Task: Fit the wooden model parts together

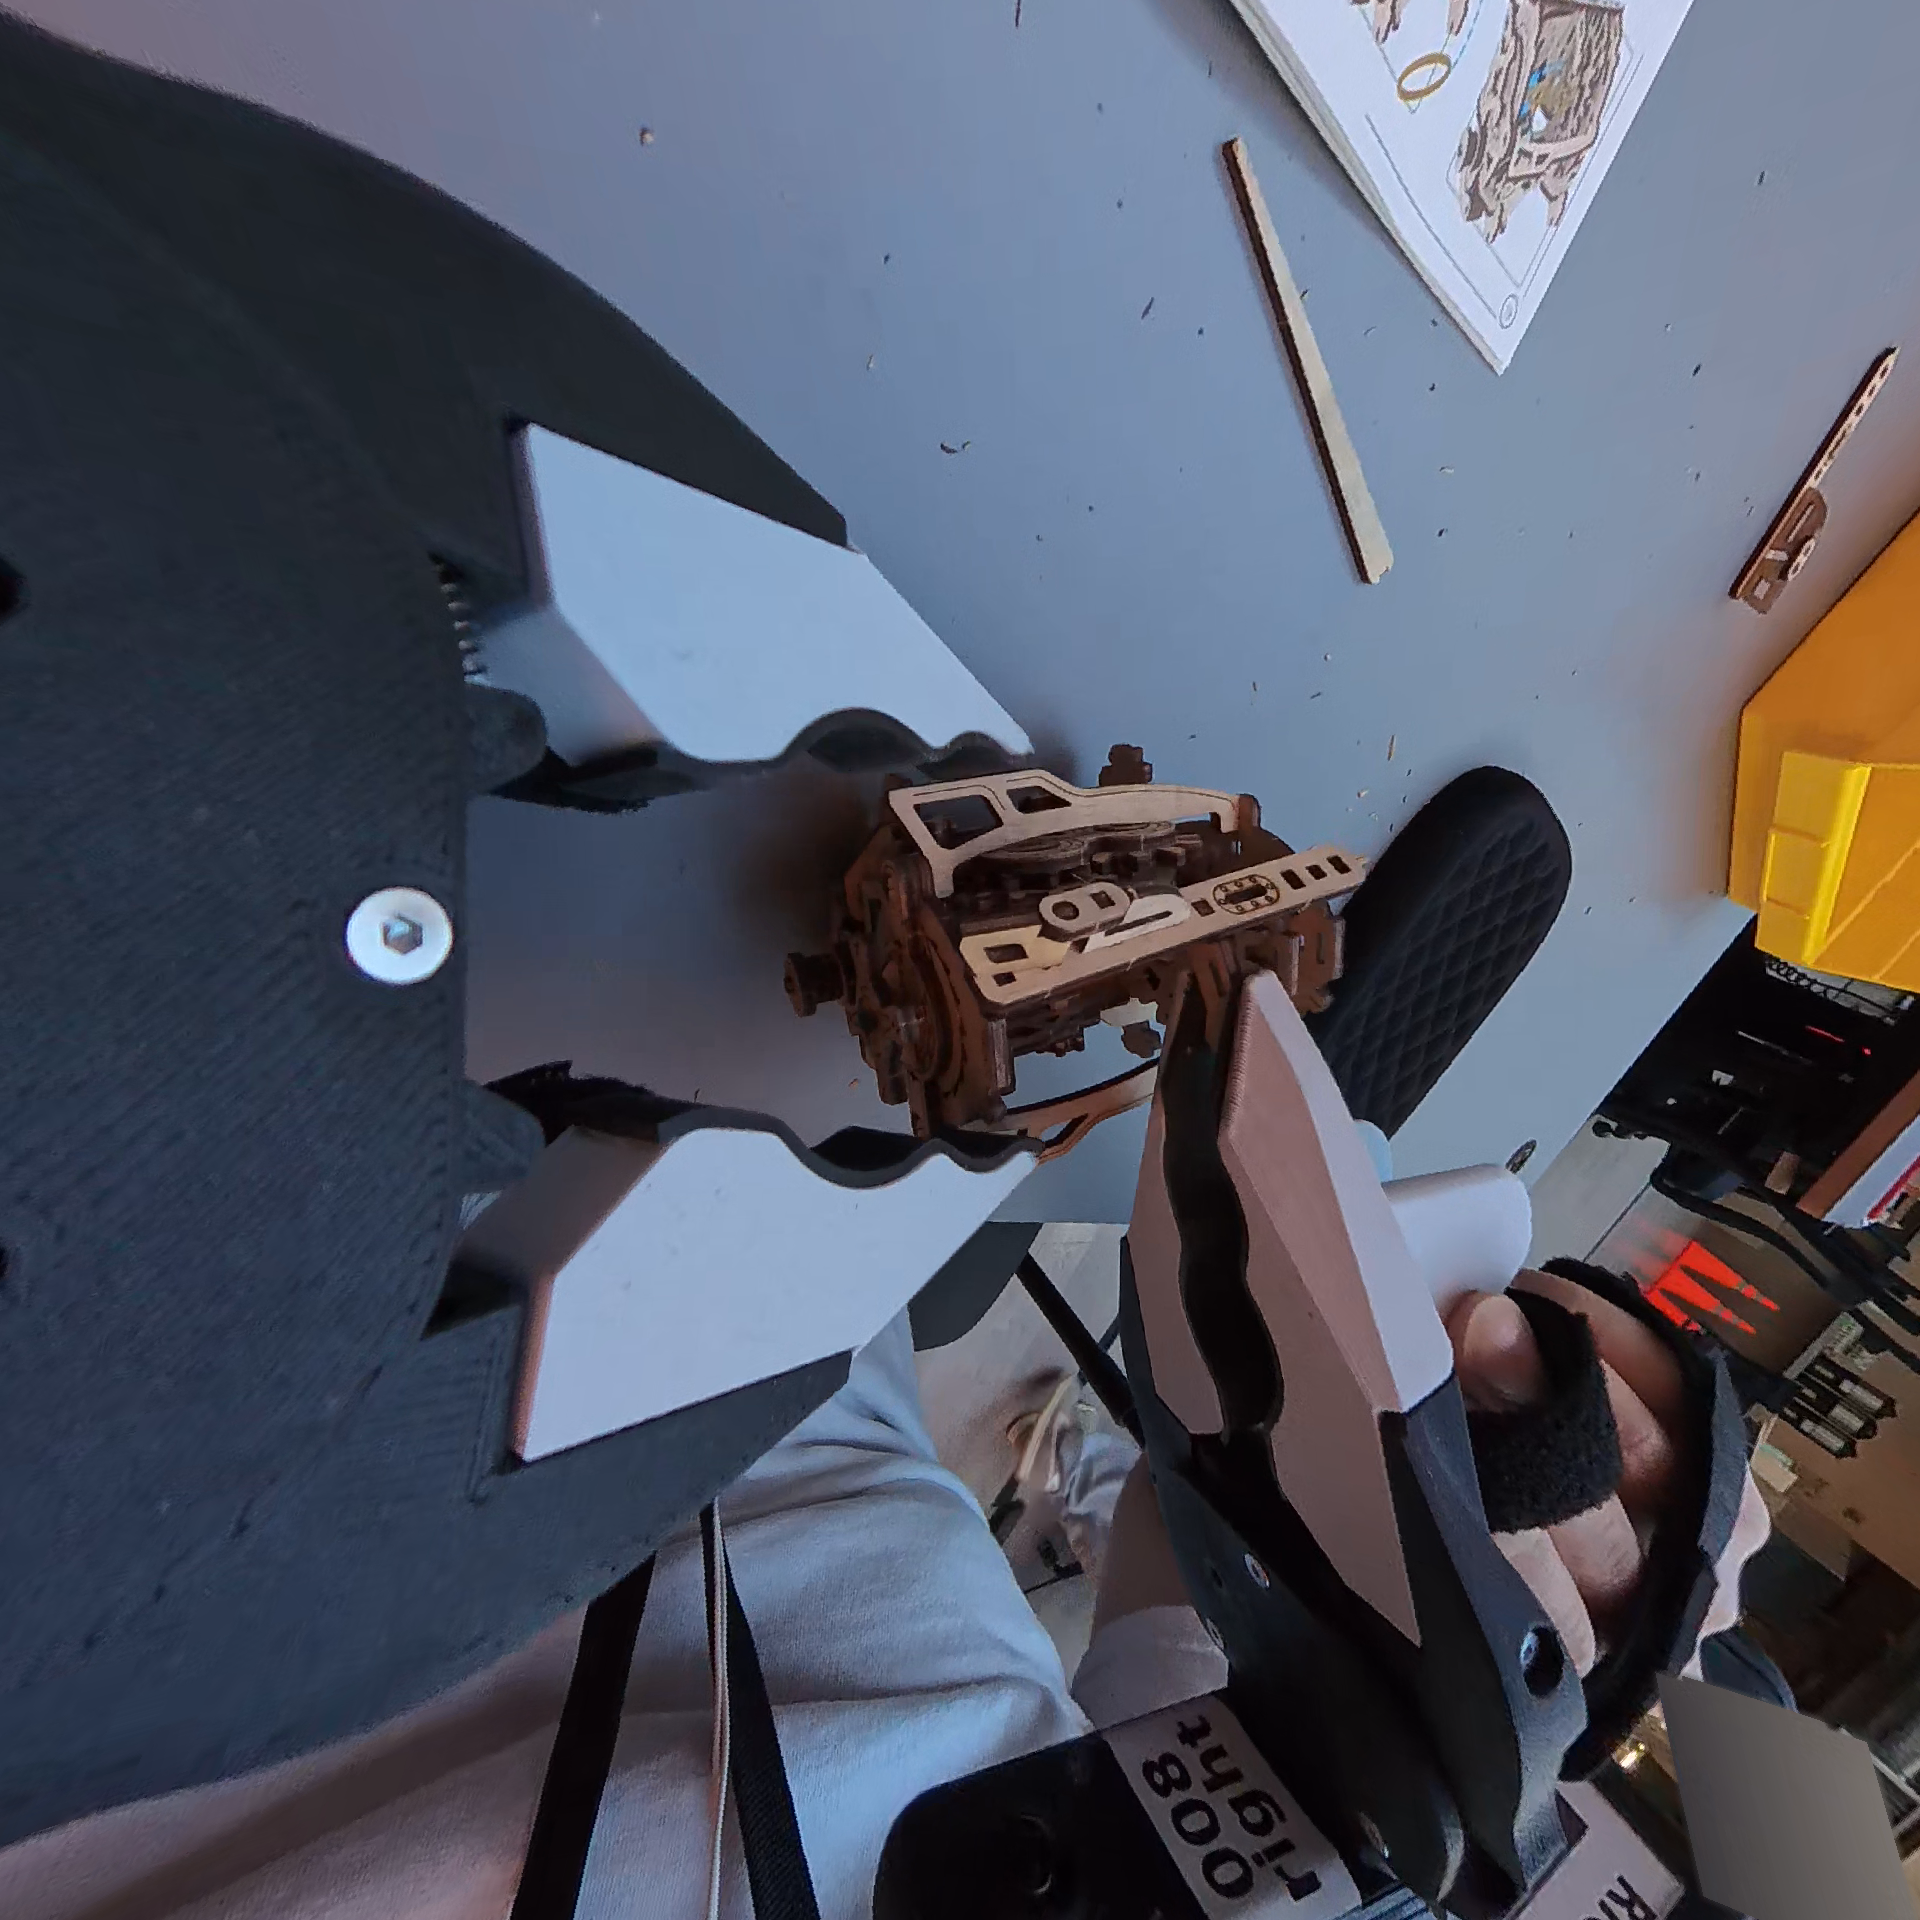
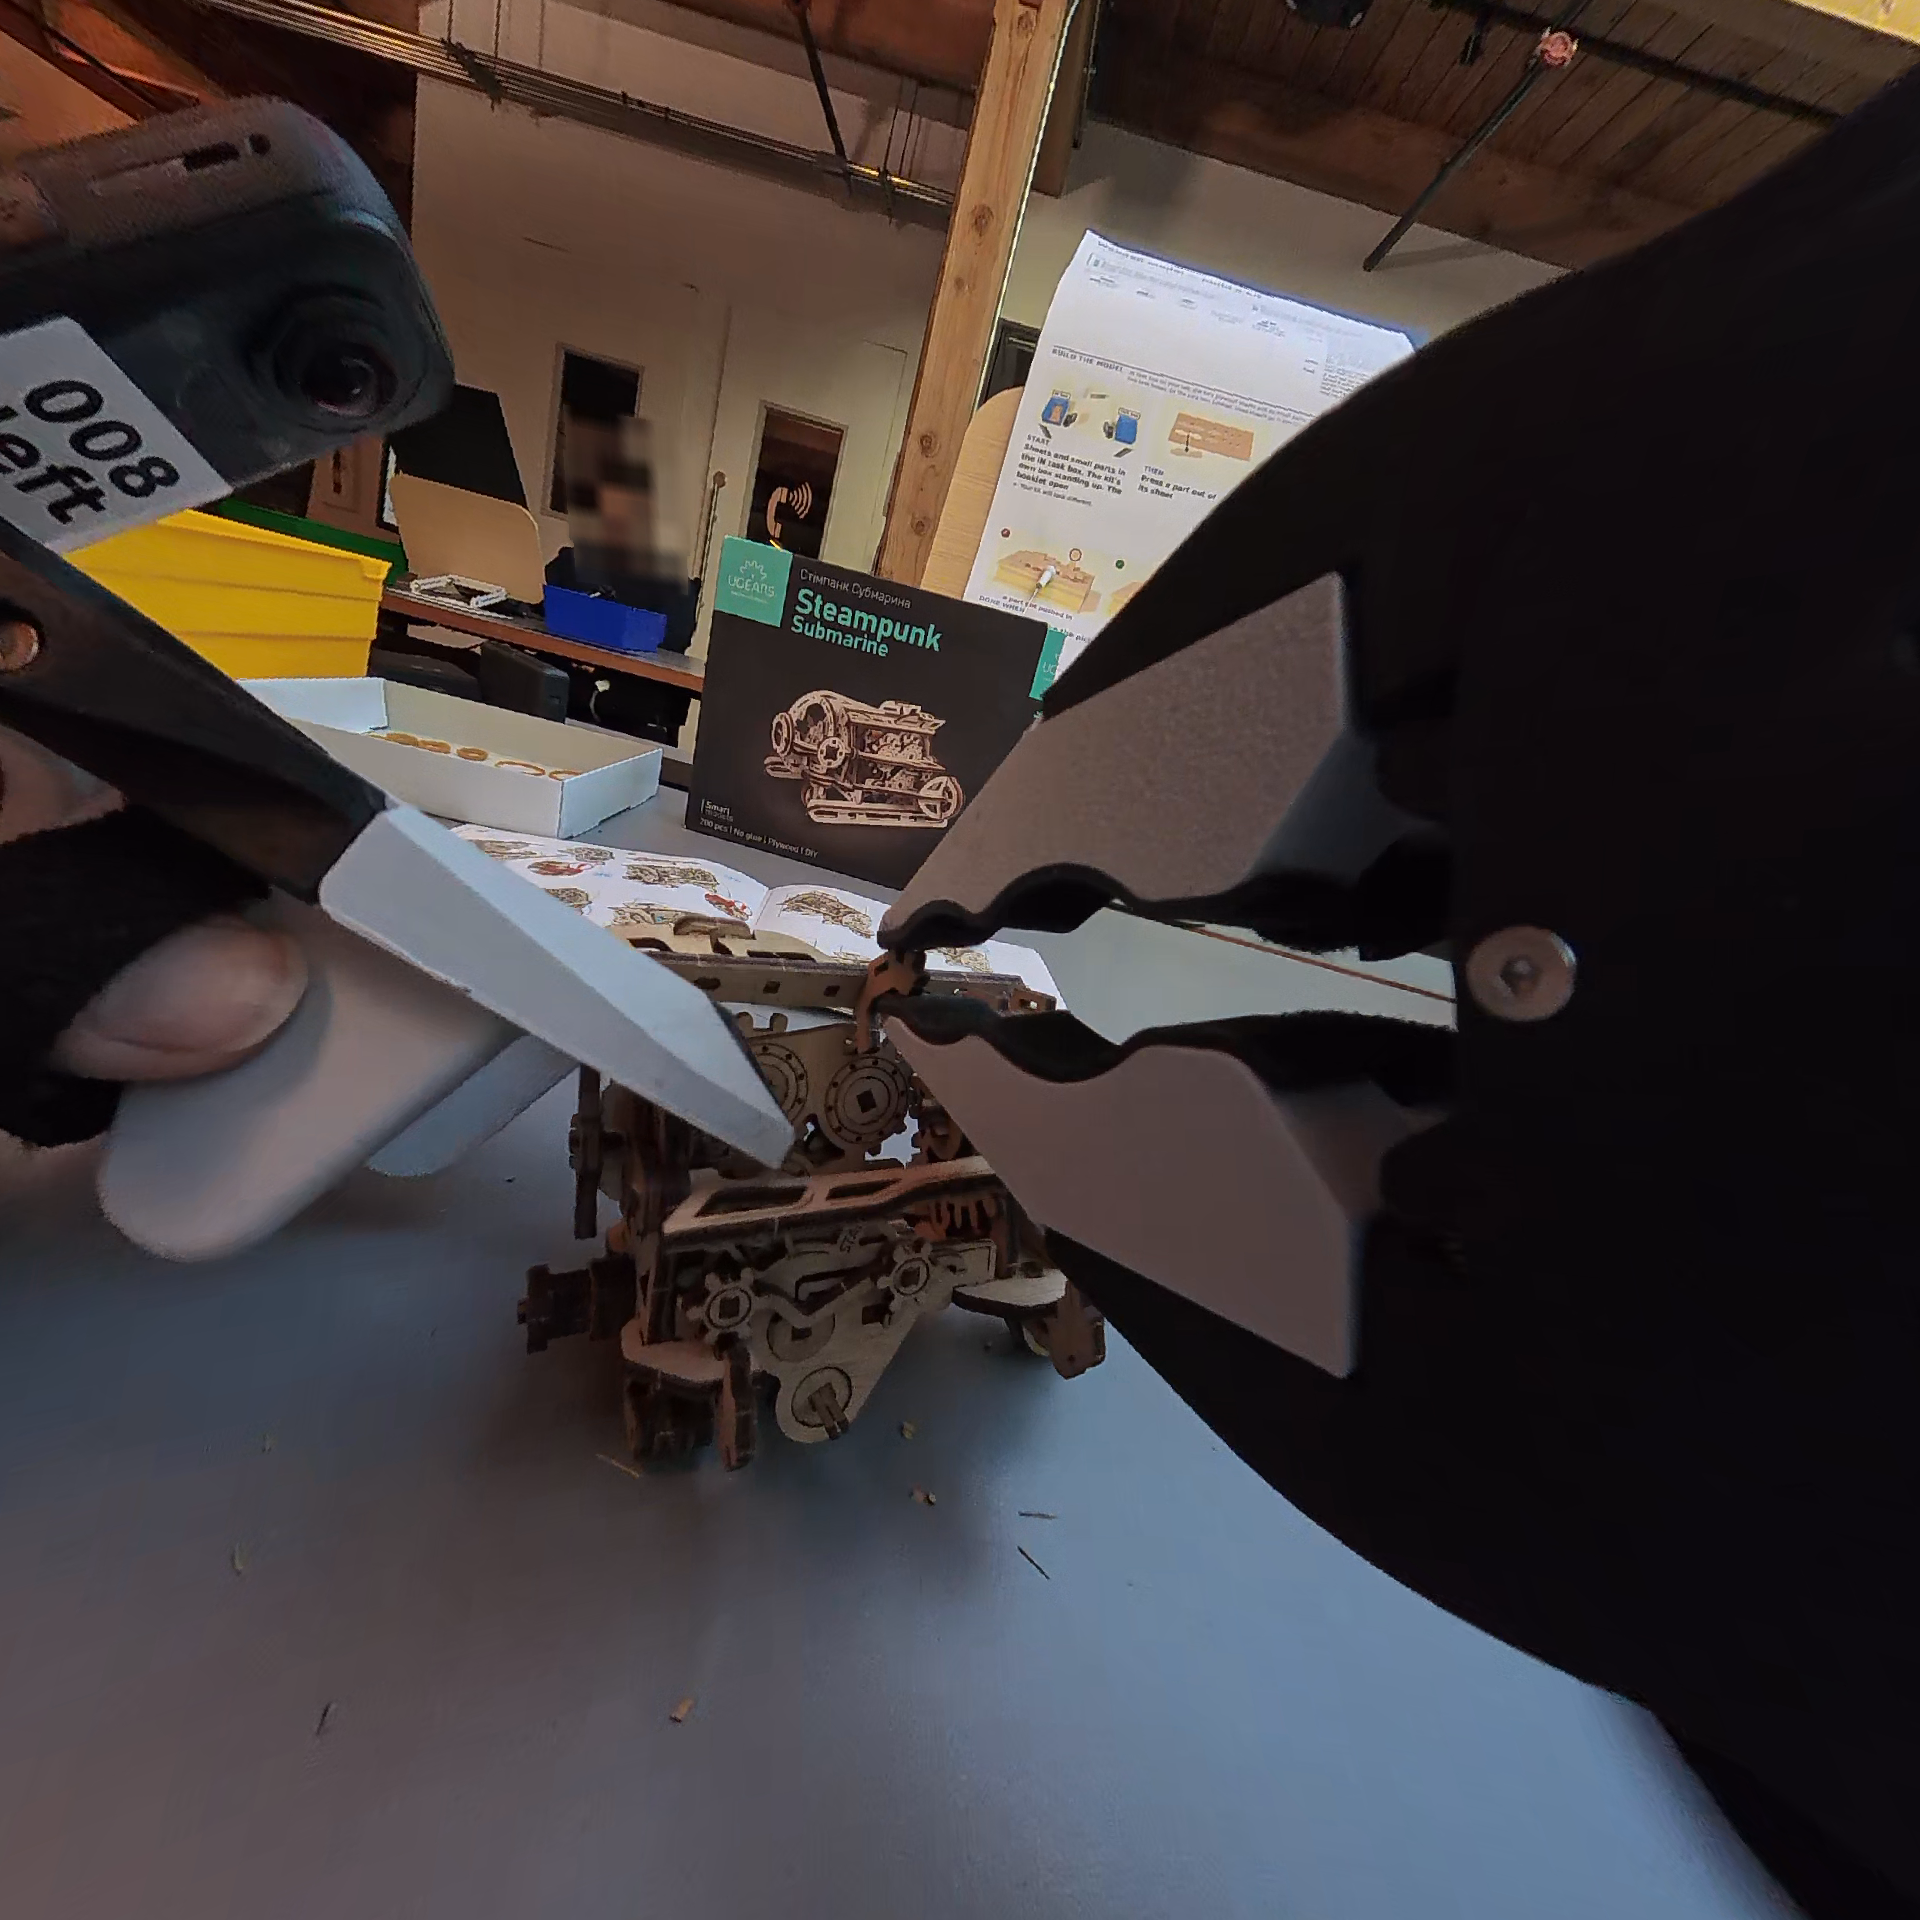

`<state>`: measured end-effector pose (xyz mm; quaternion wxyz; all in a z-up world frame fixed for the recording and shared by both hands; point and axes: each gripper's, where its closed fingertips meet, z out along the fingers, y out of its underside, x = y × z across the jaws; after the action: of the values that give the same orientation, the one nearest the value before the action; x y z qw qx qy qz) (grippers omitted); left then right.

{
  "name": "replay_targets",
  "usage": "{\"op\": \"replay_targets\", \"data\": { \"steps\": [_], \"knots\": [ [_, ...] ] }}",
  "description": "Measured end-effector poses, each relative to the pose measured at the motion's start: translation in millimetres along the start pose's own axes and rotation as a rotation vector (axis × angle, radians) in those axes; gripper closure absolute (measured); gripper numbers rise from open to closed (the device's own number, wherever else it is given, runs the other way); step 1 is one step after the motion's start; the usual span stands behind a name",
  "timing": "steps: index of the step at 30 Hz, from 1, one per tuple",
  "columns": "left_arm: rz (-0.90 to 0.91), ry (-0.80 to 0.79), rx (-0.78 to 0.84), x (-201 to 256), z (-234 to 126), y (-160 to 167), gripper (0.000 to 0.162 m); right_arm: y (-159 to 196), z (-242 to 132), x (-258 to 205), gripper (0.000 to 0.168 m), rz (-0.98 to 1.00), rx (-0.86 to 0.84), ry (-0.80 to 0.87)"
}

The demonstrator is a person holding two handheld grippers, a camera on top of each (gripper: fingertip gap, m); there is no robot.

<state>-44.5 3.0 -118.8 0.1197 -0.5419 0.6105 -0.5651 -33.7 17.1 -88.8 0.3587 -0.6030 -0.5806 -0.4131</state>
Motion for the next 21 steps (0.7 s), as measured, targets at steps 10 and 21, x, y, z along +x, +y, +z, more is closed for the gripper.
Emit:
{"op": "replay_targets", "data": {
  "steps": [10, 21],
  "knots": [
    [0.02, 0.028, 0.001, -1.2, 3.1, -4.9, 0.096, -0.7, 0.2, -0.2, 0.161, -0.015, 0.003, 0.013],
    [0.033, 0.027, -0.018, -1.8, 3.7, -2.6, 0.095, -2.1, 2.3, 0.1, 0.16, -0.009, -0.001, 0.023]
  ]
}}
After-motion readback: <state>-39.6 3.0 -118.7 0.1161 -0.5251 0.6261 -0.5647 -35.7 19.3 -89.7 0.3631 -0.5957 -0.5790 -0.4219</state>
